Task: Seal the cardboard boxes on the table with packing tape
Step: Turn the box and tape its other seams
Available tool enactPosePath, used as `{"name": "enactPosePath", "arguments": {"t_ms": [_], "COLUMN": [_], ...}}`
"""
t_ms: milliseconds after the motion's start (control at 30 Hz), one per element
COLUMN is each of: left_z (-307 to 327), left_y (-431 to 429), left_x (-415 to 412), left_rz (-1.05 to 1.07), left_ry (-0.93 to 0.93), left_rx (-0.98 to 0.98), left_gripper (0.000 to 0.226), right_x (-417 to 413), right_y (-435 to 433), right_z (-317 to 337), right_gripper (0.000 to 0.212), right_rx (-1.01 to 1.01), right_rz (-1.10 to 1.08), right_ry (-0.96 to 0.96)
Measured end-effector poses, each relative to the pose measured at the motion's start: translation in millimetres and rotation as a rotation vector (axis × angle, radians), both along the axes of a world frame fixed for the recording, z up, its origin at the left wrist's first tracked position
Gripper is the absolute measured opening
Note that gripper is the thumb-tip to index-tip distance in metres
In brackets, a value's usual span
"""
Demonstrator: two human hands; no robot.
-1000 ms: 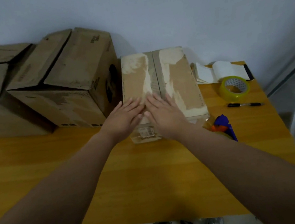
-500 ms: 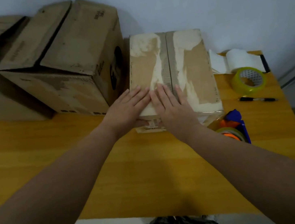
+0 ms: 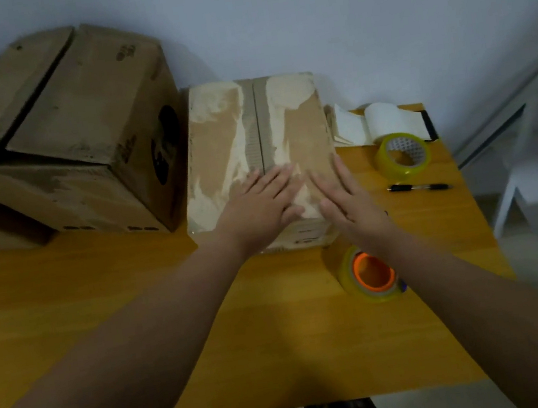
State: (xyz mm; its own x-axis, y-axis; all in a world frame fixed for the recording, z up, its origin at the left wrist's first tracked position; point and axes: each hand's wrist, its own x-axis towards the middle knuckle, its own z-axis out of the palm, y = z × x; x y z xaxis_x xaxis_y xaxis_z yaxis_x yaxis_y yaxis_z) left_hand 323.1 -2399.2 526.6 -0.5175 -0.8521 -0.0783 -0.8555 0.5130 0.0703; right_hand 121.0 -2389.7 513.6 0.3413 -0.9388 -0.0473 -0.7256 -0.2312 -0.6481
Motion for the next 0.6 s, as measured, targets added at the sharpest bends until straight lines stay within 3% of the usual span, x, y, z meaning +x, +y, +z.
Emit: {"name": "enactPosePath", "arguments": {"t_ms": [33,100,300,400,500,600], "left_z": [-2.8,-6.5,-13.7,-10.1,-2.1,6.1], "left_y": [0.3,1.8,1.7,5.8,8.5,5.0], "left_x": [0.5,1.8,2.7,-0.4,-7.6,-23.0], "left_rz": [-0.001,-0.015,-0.06,-0.042,0.012,0.015], "left_ry": [-0.009,-0.013,-0.182,-0.184,-0.149,-0.087], "left_rx": [-0.016,-0.069,-0.135,-0.12,-0.073,-0.109], "left_gripper": [0.069,0.077,0.081,0.088,0.092,0.087], "right_x": [-1.8,-3.0,-8.7,-13.1,-29.1,-43.0], "right_y": [1.7,0.5,-8.7,-7.9,-7.2,-5.4], "right_z": [-5.9,-15.6,-24.8,-16.5,0.4,2.1], "right_gripper": [0.059,0.067,0.08,0.091,0.072,0.055], "right_rx": [0.002,-0.057,-0.213,-0.135,0.046,0.12], "right_rz": [-0.003,-0.007,0.129,0.193,0.249,0.161], "right_ry": [-0.1,-0.127,0.097,0.117,0.01,-0.085]}}
